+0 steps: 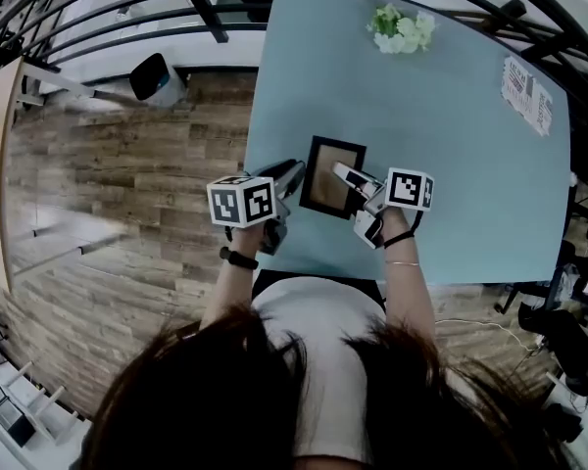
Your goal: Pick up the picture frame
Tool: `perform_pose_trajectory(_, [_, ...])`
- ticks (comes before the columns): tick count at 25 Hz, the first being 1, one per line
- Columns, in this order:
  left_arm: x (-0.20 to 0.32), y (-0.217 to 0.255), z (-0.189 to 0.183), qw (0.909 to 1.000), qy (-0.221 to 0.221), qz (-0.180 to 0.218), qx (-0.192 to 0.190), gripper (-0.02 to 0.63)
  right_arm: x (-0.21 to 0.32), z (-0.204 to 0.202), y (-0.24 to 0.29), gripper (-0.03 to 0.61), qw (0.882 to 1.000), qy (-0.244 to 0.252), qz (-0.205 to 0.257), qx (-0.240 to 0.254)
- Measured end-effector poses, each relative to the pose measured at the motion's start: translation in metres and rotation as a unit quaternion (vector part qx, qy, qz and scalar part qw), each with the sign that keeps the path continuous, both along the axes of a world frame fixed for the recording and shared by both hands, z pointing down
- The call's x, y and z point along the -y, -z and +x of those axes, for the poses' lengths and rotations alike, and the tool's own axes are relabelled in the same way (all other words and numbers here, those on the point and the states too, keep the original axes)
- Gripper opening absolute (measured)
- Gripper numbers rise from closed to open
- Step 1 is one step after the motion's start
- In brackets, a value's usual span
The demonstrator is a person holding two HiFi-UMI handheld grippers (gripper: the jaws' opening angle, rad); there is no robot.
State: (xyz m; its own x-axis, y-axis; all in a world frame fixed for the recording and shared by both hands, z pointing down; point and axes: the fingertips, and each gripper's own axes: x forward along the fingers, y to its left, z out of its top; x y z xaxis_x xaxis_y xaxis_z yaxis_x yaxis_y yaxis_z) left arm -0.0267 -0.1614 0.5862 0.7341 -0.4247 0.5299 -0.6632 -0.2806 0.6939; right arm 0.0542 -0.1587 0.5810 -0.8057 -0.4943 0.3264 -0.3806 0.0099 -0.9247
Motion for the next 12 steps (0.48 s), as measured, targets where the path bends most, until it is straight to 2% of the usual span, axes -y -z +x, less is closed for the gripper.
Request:
perform_pose_trajectory(7, [0.010, 0.042, 0.009, 0.9985, 0.001, 0.054, -0.004, 0.135, 0.003, 0.015, 0.040, 0.011, 0.998, 0.004, 0.052, -0.035])
perform_pose_trajectory(12, [0.011, 0.071, 0.016, 0.9954, -0.004, 0.096, 0.003, 0.133, 0.003, 0.031, 0.073, 0.011, 0.991, 0.006, 0.104, -0.086])
